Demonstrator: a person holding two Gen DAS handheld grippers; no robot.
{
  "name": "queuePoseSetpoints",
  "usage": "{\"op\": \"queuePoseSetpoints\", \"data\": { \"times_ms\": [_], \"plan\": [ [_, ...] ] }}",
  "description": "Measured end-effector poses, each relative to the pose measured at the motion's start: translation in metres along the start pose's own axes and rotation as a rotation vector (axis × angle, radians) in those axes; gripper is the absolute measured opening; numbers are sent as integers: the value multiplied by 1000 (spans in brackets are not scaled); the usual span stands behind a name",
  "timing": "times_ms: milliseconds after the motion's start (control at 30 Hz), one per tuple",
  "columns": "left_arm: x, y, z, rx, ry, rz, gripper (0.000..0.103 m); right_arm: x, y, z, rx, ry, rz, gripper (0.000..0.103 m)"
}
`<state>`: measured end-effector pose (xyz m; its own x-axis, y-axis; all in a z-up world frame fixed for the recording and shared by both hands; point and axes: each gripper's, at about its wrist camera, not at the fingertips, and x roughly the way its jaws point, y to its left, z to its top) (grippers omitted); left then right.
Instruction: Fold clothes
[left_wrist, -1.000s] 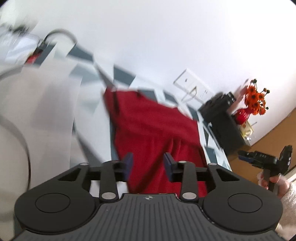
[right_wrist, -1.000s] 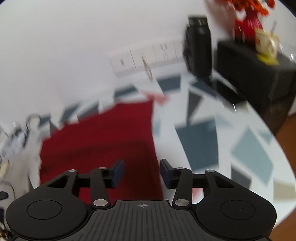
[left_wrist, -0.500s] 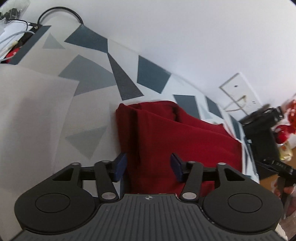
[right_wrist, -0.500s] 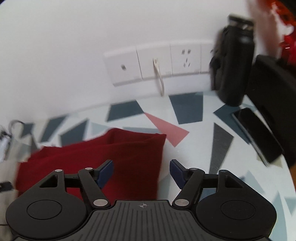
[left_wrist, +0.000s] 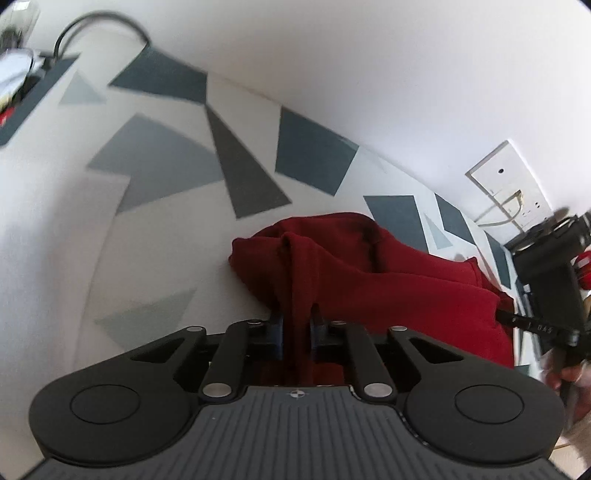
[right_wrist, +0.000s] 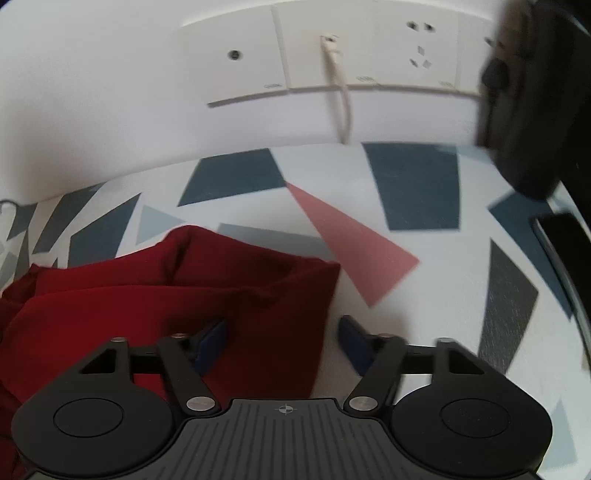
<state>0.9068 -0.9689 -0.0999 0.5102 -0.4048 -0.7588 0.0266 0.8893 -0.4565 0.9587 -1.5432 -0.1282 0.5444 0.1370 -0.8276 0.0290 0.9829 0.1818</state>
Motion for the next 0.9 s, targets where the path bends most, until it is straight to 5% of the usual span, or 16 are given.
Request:
{"op": "queuePoseSetpoints", "data": {
  "times_ms": [33, 600, 667, 733, 867, 900],
  "plan": [
    [1, -3, 1, 15, -13, 13, 11, 0, 3, 2, -13, -4, 4, 8],
    [63, -31, 73, 145, -99, 121, 14, 45, -2, 66, -9, -105, -124, 8],
    [65, -31, 77, 128, -99, 128, 22, 52, -1, 75, -11, -114, -141, 9],
    [65, -31, 79, 120, -93, 148, 43, 55, 2, 80, -14, -115, -158, 11],
    [36, -33, 72, 175, -90, 148, 58, 40, 9, 73, -81, -152, -199, 59],
    [26, -33, 67, 197, -89, 150, 62, 30, 8, 68, -83, -165, -184, 63]
  ]
}}
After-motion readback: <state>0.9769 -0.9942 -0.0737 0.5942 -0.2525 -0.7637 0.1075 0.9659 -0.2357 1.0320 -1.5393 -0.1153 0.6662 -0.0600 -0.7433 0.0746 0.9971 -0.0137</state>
